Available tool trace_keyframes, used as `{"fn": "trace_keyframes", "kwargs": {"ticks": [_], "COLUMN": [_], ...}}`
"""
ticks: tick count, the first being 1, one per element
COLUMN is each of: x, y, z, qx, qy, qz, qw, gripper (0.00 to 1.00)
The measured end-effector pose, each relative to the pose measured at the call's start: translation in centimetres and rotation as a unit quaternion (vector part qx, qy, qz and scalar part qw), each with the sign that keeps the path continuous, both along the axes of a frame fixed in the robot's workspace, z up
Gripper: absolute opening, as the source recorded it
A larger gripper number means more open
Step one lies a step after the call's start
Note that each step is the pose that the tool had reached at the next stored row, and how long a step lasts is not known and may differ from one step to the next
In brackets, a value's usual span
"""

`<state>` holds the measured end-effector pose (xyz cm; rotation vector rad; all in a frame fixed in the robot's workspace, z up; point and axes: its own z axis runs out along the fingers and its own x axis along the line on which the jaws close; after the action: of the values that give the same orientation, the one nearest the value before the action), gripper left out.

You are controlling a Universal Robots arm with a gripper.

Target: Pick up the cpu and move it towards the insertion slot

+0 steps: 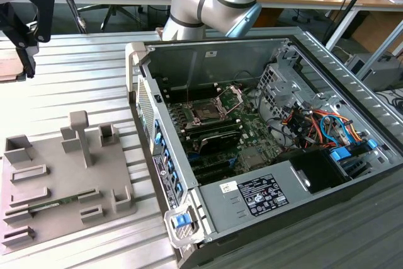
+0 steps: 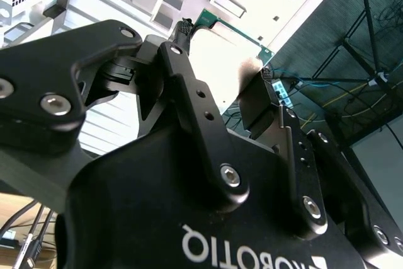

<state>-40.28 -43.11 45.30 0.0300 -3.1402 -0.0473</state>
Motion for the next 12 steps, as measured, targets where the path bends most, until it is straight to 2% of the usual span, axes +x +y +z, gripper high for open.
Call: {"fn": "trace_keyframes", "kwargs": {"ticks": [12], "x": [0.52], "y": [0.0], "z": [0.0], "qx": [0.0], "qy": [0.0], "qz": [0.0], "qw": [1.0], "gripper": [0.55]}}
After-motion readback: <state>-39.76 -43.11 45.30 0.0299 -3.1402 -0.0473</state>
